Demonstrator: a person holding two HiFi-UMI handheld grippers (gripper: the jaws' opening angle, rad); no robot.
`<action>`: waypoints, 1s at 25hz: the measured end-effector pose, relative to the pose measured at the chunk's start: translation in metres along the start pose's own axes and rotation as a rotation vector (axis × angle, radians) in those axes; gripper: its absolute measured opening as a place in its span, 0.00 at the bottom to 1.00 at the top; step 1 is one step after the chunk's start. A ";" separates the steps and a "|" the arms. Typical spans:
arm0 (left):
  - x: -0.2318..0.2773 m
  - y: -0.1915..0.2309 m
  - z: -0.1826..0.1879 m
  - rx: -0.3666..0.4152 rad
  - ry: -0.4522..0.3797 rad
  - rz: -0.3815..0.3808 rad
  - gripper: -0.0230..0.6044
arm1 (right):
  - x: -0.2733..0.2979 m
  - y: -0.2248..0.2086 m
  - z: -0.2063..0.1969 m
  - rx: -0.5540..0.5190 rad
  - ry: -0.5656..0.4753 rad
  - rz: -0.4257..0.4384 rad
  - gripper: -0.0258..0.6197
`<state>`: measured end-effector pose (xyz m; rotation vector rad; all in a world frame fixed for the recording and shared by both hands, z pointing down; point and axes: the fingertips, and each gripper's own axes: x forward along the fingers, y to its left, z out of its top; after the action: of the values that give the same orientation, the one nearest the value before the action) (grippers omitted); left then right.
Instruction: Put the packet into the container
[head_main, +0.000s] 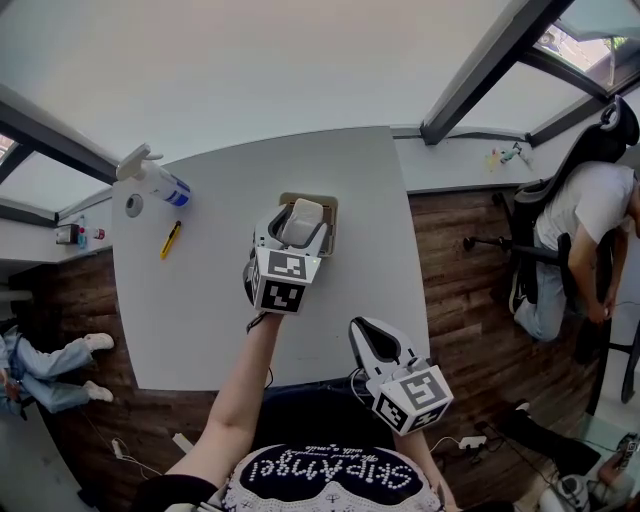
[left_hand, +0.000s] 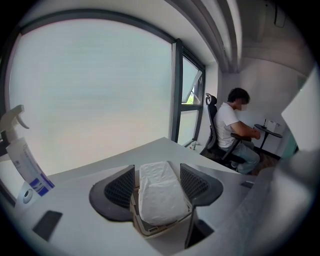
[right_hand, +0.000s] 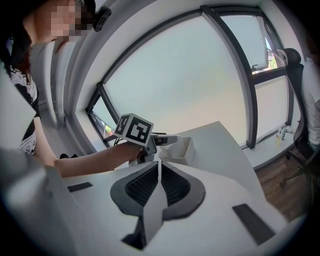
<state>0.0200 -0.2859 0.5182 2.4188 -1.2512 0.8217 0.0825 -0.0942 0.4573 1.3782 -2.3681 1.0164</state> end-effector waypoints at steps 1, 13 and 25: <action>-0.003 0.002 0.004 0.002 -0.013 0.006 0.50 | 0.000 0.000 0.000 -0.001 -0.002 0.000 0.08; -0.059 0.018 0.076 0.010 -0.245 0.080 0.40 | -0.007 0.010 0.005 -0.035 -0.031 0.016 0.08; -0.177 0.006 0.155 0.079 -0.540 0.096 0.32 | -0.012 0.026 0.011 -0.086 -0.069 0.048 0.08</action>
<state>-0.0112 -0.2522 0.2873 2.7688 -1.5485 0.2377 0.0693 -0.0848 0.4314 1.3523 -2.4745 0.8815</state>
